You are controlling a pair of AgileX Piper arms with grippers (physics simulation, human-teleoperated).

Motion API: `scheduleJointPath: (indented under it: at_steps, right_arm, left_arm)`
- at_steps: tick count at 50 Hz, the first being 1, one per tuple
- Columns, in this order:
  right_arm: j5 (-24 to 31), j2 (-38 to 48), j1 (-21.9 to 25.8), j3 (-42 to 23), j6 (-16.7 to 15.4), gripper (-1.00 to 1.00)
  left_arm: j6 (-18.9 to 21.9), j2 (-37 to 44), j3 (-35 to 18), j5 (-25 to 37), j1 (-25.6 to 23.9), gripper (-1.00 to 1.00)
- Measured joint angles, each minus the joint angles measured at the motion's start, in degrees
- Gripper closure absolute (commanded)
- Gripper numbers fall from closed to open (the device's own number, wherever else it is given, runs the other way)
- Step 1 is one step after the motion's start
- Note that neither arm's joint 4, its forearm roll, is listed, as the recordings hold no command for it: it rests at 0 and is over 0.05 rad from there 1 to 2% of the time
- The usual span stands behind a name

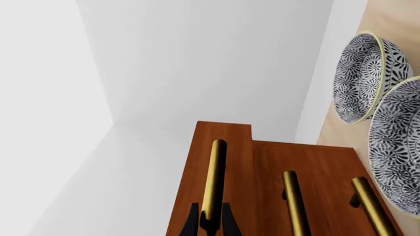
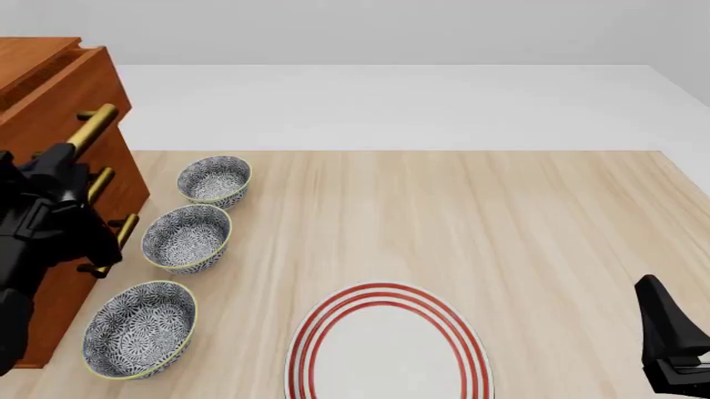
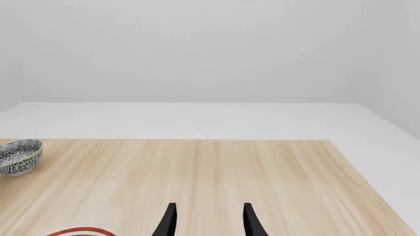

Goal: Open the top drawer of the cabinet.

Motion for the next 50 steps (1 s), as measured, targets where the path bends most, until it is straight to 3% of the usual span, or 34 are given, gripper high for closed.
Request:
scheduleJointPath:
  at_steps: [50]
  right_arm:
    - [0.00, 0.00, 0.00, 0.00, 0.00, -1.00]
  left_arm:
    - [0.53, -0.73, -0.06, 1.17, -2.27, 1.00]
